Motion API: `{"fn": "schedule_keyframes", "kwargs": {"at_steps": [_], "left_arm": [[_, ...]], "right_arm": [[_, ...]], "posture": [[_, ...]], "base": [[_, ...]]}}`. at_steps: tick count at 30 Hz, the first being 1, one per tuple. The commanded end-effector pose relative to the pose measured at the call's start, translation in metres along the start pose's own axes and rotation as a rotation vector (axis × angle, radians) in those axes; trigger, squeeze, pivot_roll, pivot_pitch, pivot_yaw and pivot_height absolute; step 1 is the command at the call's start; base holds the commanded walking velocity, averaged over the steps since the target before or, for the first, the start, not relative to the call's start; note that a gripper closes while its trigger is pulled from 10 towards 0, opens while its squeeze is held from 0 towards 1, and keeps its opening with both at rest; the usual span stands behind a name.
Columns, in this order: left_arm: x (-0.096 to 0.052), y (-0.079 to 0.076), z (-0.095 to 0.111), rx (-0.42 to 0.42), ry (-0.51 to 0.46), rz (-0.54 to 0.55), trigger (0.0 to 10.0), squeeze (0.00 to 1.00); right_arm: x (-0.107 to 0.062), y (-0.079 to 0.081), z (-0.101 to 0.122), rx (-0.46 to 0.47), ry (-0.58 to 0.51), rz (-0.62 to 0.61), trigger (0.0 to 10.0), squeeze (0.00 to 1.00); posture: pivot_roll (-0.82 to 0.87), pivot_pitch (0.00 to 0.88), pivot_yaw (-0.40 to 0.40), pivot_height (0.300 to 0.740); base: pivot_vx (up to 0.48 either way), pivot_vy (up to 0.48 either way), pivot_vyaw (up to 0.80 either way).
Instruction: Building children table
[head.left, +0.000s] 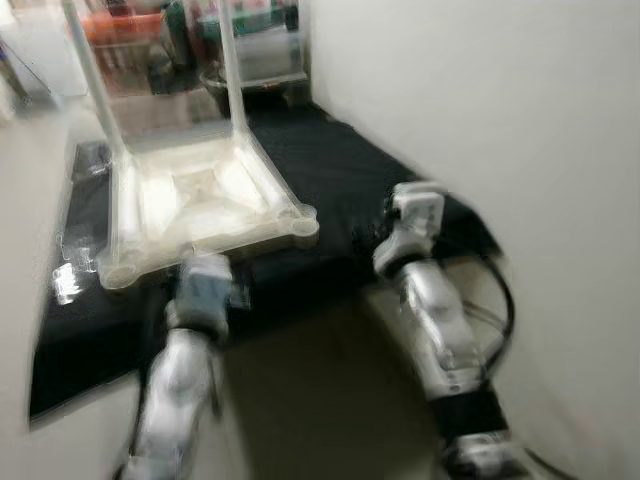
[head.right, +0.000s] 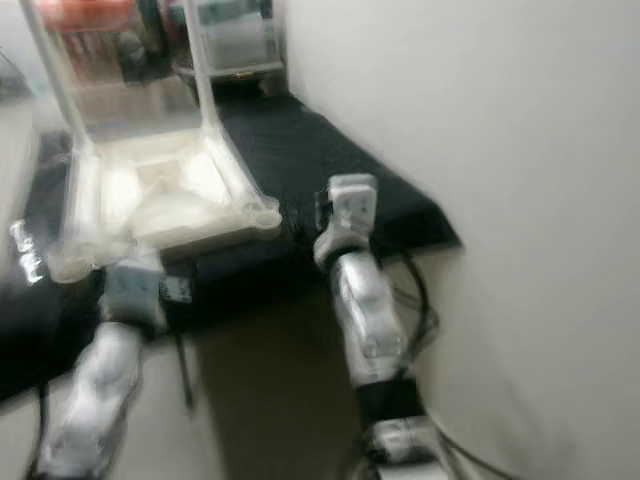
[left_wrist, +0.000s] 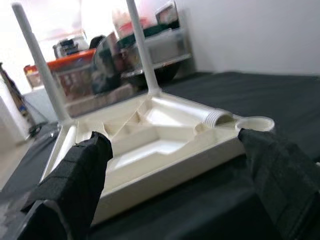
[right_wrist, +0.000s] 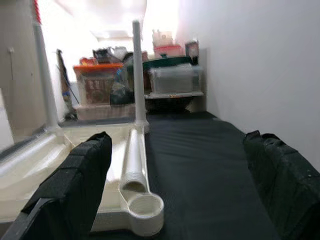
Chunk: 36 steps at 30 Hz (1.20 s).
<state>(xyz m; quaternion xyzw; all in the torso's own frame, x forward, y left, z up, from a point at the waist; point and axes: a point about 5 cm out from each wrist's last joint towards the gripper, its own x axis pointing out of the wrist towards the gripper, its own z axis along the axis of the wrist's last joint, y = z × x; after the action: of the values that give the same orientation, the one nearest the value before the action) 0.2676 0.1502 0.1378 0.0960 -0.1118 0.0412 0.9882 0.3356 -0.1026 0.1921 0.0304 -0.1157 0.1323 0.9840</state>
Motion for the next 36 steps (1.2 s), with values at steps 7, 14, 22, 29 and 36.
{"fn": "schedule_keyframes", "kwargs": {"at_steps": [7,14,22,29,36], "left_arm": [[0.003,0.0,0.006,0.005,-0.027,-0.008,10.0,0.0],[0.004,-0.002,0.007,0.003,-0.032,-0.016,10.0,0.0],[0.003,-0.002,0.006,0.002,-0.03,-0.019,10.0,0.0],[0.003,-0.002,0.004,0.008,-0.018,-0.014,10.0,0.0],[0.0,-0.003,0.0,0.016,0.003,-0.017,10.0,0.0]], "right_arm": [[0.002,0.002,-0.001,-0.036,0.012,0.01,10.0,0.0],[0.003,0.0,-0.001,-0.028,0.016,0.007,10.0,0.0],[0.003,0.0,-0.004,-0.045,0.036,0.012,10.0,0.0],[0.004,-0.008,-0.001,-0.108,0.028,0.015,10.0,0.0],[-0.012,-0.036,0.023,-0.34,0.054,0.358,10.0,0.0]], "posture": [[-0.06,0.0,-0.024,0.74],[-0.05,0.0,-0.03,0.74],[-0.04,0.0,-0.039,0.74],[-0.04,0.0,-0.042,0.74],[-0.04,0.0,-0.047,0.74]], "base": [[0.391,0.0,0.57],[0.392,0.0,0.4],[0.392,0.0,0.33],[0.223,0.0,0.46],[0.0,0.0,0.0]]}}
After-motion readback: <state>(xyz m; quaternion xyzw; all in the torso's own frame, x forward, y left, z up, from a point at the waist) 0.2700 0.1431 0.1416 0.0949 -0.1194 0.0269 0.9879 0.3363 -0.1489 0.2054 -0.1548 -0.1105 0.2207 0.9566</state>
